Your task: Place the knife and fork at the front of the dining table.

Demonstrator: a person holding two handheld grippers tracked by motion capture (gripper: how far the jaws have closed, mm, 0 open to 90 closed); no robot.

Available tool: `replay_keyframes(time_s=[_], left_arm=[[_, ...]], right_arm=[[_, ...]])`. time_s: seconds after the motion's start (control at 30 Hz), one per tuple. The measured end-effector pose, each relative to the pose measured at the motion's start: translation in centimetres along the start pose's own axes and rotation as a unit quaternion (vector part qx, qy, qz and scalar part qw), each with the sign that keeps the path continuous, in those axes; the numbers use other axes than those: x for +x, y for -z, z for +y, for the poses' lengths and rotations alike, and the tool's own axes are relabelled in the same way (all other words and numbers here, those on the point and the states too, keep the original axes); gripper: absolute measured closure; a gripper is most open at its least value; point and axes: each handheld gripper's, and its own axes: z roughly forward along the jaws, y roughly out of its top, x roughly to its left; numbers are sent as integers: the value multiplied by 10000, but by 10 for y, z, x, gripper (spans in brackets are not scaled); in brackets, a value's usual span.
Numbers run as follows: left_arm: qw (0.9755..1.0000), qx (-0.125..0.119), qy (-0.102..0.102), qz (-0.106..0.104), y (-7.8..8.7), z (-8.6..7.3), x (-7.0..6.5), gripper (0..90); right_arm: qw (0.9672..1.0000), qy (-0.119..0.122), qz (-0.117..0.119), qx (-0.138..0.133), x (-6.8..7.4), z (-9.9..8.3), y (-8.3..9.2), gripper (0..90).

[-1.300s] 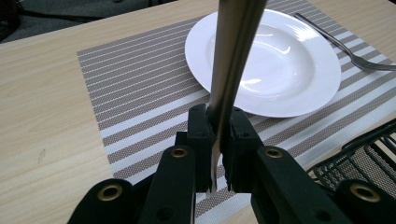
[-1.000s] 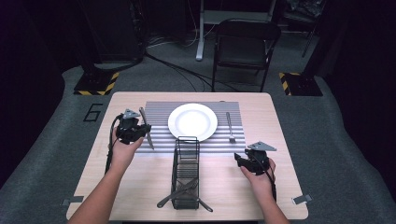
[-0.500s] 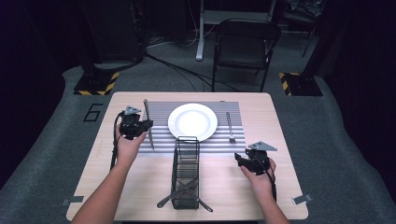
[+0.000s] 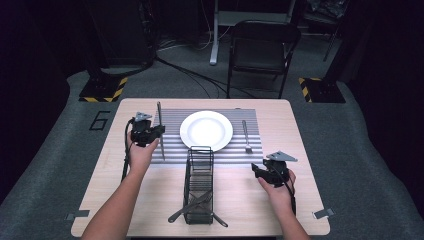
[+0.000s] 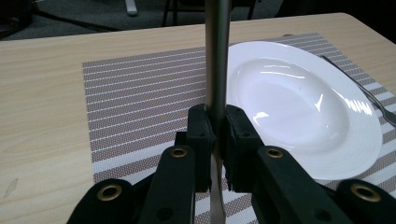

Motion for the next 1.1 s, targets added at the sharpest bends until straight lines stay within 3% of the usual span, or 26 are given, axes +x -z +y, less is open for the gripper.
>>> replay_keyframes(time_s=[0.43, 0.9, 1.1], left_arm=[[9993, -107, 360, -8, -15, -3, 9, 818], [9990, -253, 358, 27, -28, -6, 8, 819], [9990, -85, 416, 130, -40, -9, 6, 821]], right_arm=[[10000, -38, 22, -2, -1, 0, -1, 460], [10000, -86, 34, -10, -2, 0, -1, 460], [10000, -87, 44, -4, -2, 0, -1, 461]])
